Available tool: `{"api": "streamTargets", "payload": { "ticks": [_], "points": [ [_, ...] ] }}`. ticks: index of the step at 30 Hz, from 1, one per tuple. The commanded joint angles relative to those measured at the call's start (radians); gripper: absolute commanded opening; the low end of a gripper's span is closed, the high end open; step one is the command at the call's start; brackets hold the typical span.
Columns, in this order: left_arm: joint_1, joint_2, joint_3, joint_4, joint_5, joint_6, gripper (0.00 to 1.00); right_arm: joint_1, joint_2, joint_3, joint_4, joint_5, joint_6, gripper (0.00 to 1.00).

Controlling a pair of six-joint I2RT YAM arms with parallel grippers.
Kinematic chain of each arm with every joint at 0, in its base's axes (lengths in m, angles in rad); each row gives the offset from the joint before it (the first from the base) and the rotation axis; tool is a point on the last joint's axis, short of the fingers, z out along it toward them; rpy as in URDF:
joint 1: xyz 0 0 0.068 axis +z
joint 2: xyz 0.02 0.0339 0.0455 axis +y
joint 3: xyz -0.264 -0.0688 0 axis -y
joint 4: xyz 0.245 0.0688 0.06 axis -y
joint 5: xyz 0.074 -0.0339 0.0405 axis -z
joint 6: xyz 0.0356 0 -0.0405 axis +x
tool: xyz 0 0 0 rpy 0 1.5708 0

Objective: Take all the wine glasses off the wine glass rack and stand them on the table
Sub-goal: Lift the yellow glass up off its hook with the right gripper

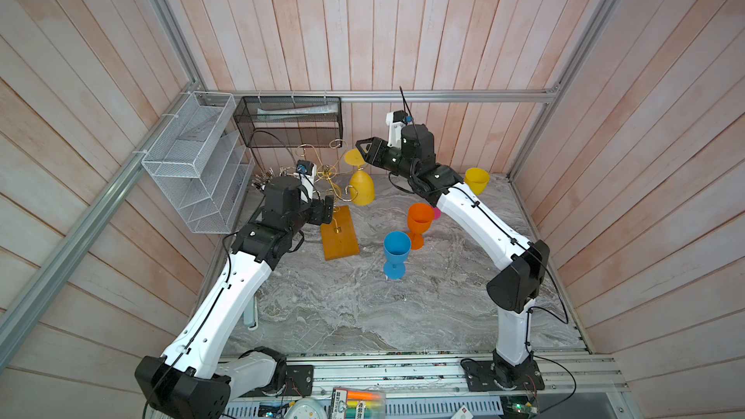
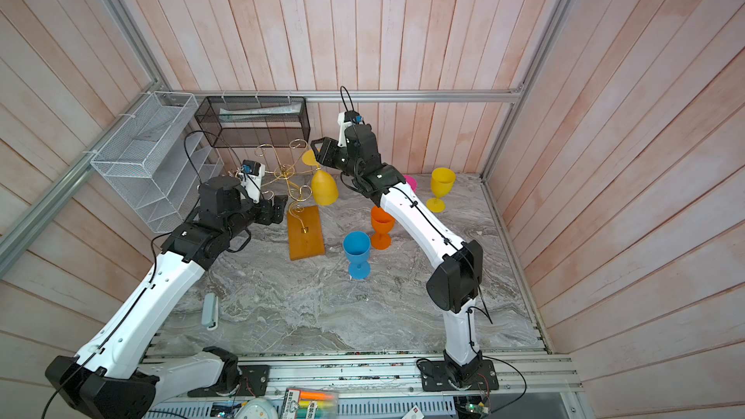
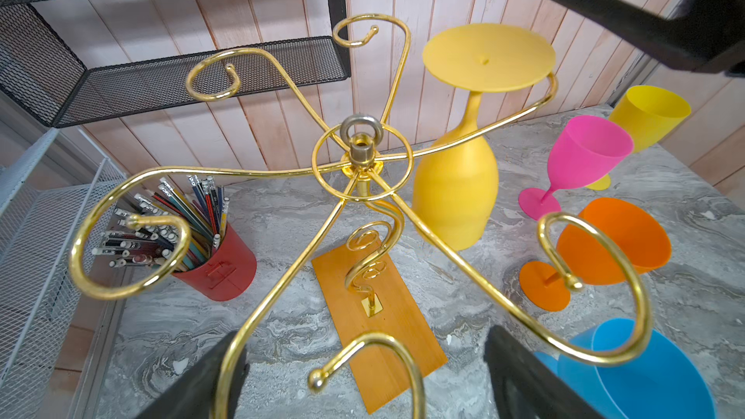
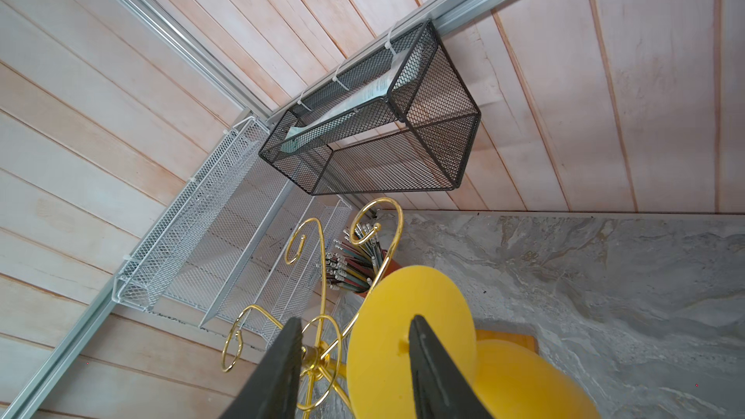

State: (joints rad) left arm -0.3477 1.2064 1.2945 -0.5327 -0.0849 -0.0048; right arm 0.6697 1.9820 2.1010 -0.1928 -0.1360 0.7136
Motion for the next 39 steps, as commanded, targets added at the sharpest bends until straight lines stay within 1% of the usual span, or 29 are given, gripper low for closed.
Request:
{"api": "streamTargets", "payload": {
  "ticks": [1, 4, 9, 16, 22, 29, 35, 39],
  "points": [
    [-0.003, 0.0, 0.0, 0.014, 0.025, -0.01, 0.94, -0.001, -0.026, -0.022, -0.02, 0.034, -0.005, 0.51],
    [-0.003, -0.001, 0.001, 0.013, 0.029, -0.012, 0.94, -0.002, -0.025, -0.033, -0.022, 0.037, 0.003, 0.57],
    [-0.004, -0.009, 0.002, 0.008, 0.03, -0.012, 0.94, -0.005, -0.023, -0.037, -0.017, 0.038, 0.006, 0.62],
    [-0.003, -0.014, 0.003, 0.005, 0.028, -0.012, 0.94, -0.004, -0.007, -0.032, -0.022, 0.018, 0.014, 0.62],
    [-0.004, -0.009, 0.005, 0.004, 0.034, -0.014, 0.94, -0.004, -0.014, -0.045, -0.03, 0.075, -0.01, 0.62],
    [-0.003, -0.008, 0.01, 0.002, 0.034, -0.013, 0.94, -0.005, -0.009, -0.067, -0.024, 0.121, -0.011, 0.62],
    [-0.003, -0.004, 0.005, 0.007, 0.035, -0.013, 0.94, -0.003, 0.003, -0.064, 0.007, 0.073, -0.003, 0.59],
    [-0.004, -0.001, 0.005, 0.008, 0.034, -0.011, 0.94, 0.002, 0.021, -0.03, 0.003, 0.04, -0.008, 0.58]
  ]
}}
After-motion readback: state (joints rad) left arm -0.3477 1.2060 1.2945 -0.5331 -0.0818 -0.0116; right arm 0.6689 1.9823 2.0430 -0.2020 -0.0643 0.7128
